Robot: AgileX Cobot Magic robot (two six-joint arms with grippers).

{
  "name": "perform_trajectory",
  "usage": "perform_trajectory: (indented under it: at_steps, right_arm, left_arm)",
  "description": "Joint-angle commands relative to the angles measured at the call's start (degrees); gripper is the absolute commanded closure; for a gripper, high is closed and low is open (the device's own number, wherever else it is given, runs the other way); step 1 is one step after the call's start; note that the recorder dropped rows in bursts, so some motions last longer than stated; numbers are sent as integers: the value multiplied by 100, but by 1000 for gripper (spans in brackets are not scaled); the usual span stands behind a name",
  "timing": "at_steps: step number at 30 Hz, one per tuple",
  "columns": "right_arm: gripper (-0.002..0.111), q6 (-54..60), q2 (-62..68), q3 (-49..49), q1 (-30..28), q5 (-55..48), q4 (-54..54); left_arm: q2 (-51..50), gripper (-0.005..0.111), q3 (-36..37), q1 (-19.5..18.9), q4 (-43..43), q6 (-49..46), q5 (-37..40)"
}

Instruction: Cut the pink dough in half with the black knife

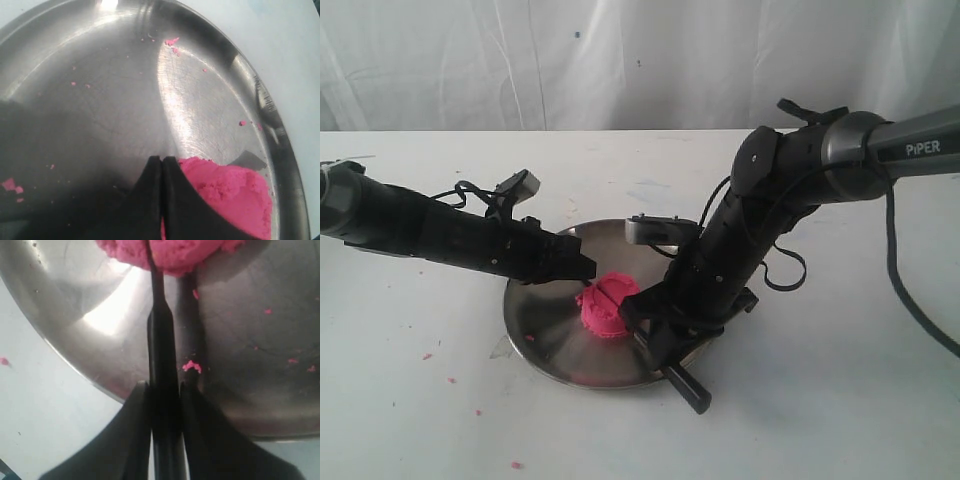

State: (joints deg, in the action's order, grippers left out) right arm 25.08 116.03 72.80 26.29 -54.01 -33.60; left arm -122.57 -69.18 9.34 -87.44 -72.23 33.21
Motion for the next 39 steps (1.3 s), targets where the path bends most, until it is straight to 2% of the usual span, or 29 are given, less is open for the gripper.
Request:
perform_trajectory:
  at_steps: [1,8,19,33,39]
  right_arm:
    - [108,-87,64,151,-10,-90,125]
    - [108,-164,-126,344,-10,-241,125]
    - [108,-287,-126,-21,-10,-314,321]
    - [108,-481,-135,-34,-10,-655,632]
    - [108,-510,-298,-34,-10,-779,680]
  left_arm:
    - [-75,107,38,15,66,47,100]
    - [-75,107,38,15,77,47,100]
    - [-75,107,38,5,0,47,-15]
    - [-75,107,38,5,-104,33,-28]
    - [-64,107,-260,5,-21,66,262]
